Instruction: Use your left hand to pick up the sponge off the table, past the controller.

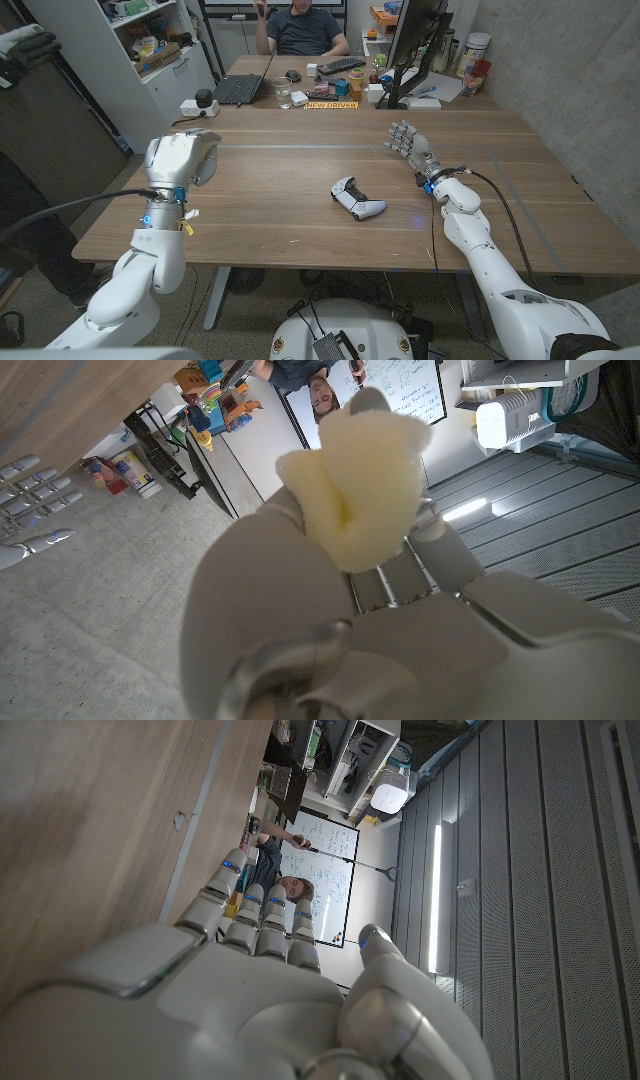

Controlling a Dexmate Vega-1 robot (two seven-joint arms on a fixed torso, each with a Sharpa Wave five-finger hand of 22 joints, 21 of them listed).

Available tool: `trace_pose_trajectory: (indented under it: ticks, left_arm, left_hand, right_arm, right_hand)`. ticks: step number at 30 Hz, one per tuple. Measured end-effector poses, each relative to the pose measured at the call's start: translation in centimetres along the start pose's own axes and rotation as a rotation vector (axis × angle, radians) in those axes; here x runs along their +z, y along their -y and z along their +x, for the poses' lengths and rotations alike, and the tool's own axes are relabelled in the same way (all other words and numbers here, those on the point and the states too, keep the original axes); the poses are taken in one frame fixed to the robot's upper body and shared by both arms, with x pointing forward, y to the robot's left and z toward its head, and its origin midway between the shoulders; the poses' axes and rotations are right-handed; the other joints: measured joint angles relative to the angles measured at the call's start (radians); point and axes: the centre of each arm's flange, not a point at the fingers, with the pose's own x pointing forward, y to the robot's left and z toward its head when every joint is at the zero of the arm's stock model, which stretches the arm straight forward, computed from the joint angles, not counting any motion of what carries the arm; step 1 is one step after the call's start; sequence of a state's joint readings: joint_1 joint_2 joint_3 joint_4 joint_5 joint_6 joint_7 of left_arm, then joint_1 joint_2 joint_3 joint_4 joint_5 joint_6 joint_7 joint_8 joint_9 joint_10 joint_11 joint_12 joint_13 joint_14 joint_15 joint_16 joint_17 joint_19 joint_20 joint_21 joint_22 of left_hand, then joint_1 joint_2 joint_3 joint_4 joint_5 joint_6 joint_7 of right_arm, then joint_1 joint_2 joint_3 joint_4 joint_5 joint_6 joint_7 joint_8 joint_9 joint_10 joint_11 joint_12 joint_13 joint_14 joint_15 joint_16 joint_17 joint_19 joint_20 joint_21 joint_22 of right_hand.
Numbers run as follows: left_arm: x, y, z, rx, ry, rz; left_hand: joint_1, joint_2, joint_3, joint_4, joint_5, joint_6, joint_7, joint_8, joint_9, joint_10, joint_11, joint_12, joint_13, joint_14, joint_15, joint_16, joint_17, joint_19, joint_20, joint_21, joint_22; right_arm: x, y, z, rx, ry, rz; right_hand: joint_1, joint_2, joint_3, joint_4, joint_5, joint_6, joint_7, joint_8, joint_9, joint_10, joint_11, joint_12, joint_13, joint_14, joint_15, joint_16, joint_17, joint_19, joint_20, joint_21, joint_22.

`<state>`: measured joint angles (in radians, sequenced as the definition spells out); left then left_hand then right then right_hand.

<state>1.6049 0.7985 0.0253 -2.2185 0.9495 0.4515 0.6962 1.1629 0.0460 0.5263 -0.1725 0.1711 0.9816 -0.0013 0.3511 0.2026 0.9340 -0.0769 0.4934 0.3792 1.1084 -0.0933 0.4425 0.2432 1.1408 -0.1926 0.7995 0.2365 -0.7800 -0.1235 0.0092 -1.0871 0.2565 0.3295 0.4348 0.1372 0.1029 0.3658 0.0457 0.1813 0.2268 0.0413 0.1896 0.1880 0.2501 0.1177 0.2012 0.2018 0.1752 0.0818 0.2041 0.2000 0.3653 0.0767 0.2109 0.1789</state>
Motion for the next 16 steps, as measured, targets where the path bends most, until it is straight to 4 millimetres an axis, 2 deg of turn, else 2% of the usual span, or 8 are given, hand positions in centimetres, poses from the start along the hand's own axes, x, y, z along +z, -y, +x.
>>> trace_pose_trajectory:
  ticks: [16]
  left_arm:
    - [0.26,0.33,0.26,0.000,0.005,-0.002]
  left_hand:
    - [0.001,-0.001,0.000,0.000,0.000,0.001,0.001,-0.004,0.000,0.001,0.001,-0.005,0.022,0.000,0.000,0.000,0.006,0.000,0.000,0.015,-0.004]
  right_arm:
    - [-0.16,0.23,0.12,-0.004,0.001,0.004]
  right_hand:
    - [0.000,0.000,0.000,0.000,0.000,0.000,0.000,0.000,0.000,0.000,0.000,0.000,0.000,0.000,0.000,0.000,0.000,0.000,0.000,0.000,0.000]
